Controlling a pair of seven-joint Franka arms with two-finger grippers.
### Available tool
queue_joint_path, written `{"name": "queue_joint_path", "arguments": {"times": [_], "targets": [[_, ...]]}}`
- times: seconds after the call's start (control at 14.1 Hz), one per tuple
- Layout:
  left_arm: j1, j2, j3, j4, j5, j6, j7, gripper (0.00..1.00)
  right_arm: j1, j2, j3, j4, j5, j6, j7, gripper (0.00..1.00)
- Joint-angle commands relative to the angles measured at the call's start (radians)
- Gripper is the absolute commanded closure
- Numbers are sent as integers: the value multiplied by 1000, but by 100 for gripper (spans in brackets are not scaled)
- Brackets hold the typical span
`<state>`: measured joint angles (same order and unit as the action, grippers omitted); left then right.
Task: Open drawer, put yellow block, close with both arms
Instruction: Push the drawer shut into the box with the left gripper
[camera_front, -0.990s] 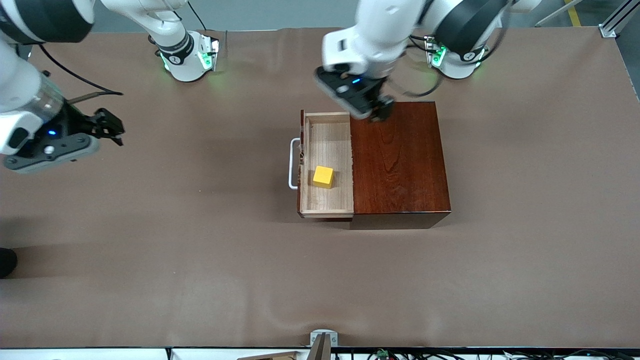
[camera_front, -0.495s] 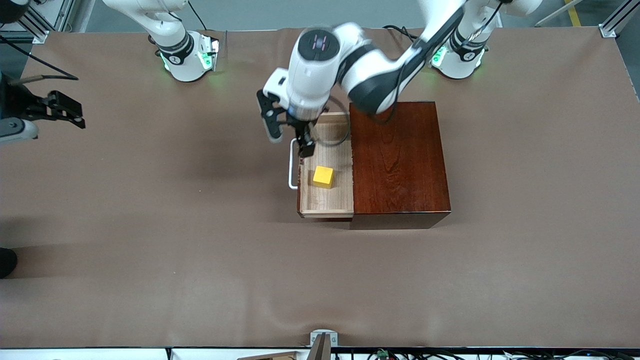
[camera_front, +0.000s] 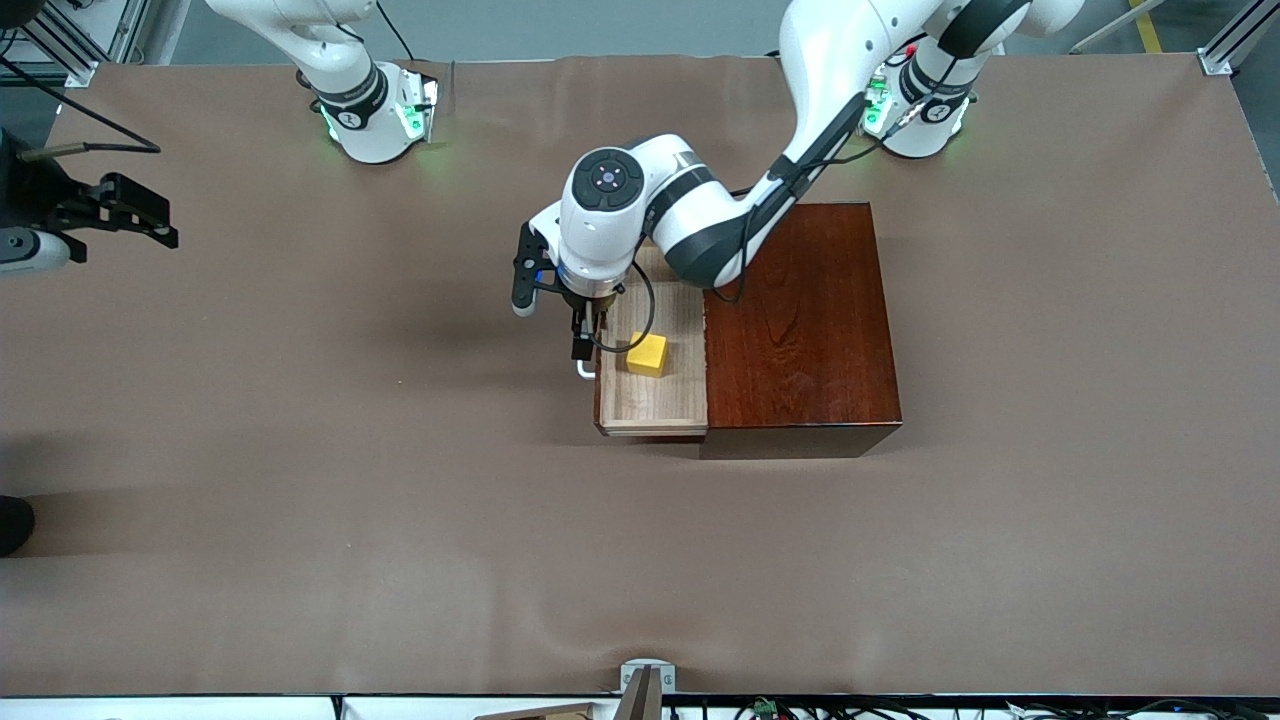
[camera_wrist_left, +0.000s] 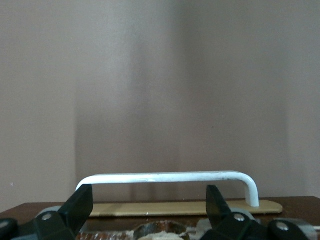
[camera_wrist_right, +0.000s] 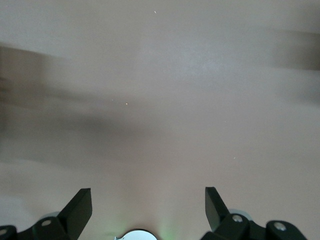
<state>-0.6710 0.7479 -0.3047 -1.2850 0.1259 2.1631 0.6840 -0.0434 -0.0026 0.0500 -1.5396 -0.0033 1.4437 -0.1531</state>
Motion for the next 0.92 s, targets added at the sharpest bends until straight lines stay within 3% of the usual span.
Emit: {"name": "queue_joint_path", "arguments": {"times": [0.0,0.42,0.64,0.85], "targets": [[-6,4,18,24,24,-21,14,0,-7,-43,-10,-53,25,37,17,0],[-12,-12,85,24,27,-208,11,0,-32,-40,-13,-48,28,21,41,0],[-12,-21,85,24,151,-319,11,0,-36,-39,-12,-39,28,15,29,0],[-6,-30,85,24,185,-435,11,0,-36,-34,-12,-11,26,6,39,0]]}}
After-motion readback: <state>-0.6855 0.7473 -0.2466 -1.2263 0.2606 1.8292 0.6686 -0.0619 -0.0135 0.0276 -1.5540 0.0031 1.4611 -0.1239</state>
